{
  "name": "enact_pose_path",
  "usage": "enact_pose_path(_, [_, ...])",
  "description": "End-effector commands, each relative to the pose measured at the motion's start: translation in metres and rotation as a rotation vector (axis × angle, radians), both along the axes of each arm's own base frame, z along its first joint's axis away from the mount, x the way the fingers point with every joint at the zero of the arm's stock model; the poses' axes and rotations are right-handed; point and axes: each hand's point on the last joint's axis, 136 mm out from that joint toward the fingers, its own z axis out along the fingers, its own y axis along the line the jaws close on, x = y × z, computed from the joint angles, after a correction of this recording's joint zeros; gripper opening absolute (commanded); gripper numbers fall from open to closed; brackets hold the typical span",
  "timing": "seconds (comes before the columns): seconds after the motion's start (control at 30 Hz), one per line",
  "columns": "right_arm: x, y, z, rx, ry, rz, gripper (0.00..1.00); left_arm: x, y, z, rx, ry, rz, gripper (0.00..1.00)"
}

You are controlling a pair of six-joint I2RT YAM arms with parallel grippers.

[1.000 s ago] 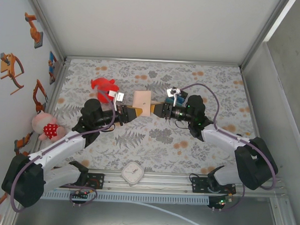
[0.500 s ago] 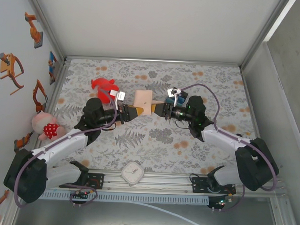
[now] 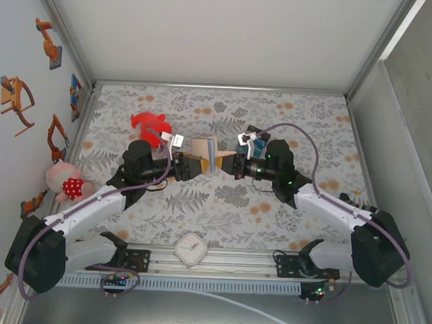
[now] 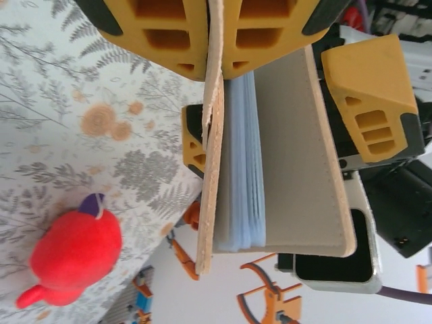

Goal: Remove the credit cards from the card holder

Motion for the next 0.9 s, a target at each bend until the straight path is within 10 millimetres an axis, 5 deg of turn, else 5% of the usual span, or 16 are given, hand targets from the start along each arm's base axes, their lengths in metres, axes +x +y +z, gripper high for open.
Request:
enact_pose_path(0.0, [0.008, -0.007, 0.012, -0.059, -0.068, -0.075, 0.00, 0.004, -0.005, 0.016, -0.008, -0.054, -0.005, 0.84])
enact_pose_path(0.17, [0.011, -0.011, 0.007, -0.103, -0.058, -0.113, 0.00, 0.008, -0.012, 0.013, 0.012, -0.057, -0.011, 0.94])
enact_pose_path(0.87, [0.012, -0.023, 0.009, -0.279, -0.095, -0.221, 0.00, 0.023, -0.024, -0.016, 0.173, -0.038, 0.062, 0.92])
